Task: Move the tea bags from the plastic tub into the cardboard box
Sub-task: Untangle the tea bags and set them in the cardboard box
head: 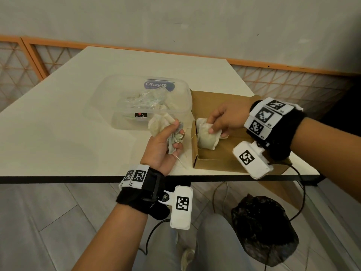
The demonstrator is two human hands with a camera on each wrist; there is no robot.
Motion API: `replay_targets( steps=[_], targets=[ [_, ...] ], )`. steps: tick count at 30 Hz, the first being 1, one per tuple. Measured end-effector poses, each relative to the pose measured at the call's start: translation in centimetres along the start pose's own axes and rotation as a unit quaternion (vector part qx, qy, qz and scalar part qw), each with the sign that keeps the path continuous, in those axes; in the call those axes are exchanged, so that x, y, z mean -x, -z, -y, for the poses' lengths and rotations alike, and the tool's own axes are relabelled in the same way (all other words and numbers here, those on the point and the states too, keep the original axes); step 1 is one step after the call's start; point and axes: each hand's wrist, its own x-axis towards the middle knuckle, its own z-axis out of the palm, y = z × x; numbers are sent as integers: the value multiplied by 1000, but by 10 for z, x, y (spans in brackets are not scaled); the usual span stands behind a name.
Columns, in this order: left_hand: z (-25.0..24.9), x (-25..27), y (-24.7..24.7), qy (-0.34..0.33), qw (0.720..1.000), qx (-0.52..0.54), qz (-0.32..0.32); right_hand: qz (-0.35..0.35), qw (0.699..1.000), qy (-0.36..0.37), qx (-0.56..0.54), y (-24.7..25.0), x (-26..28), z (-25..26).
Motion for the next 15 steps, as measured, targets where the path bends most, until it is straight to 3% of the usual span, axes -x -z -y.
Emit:
replay_targets(
  steps=[9, 15],
  targets=[
    [-1, 1, 0, 8, 1000, 11, 7, -63, 998, 12, 30, 7, -6, 2],
    [0, -1, 1, 8, 1000, 13, 17, -37, 997, -24, 62, 46, 24, -19]
  ],
)
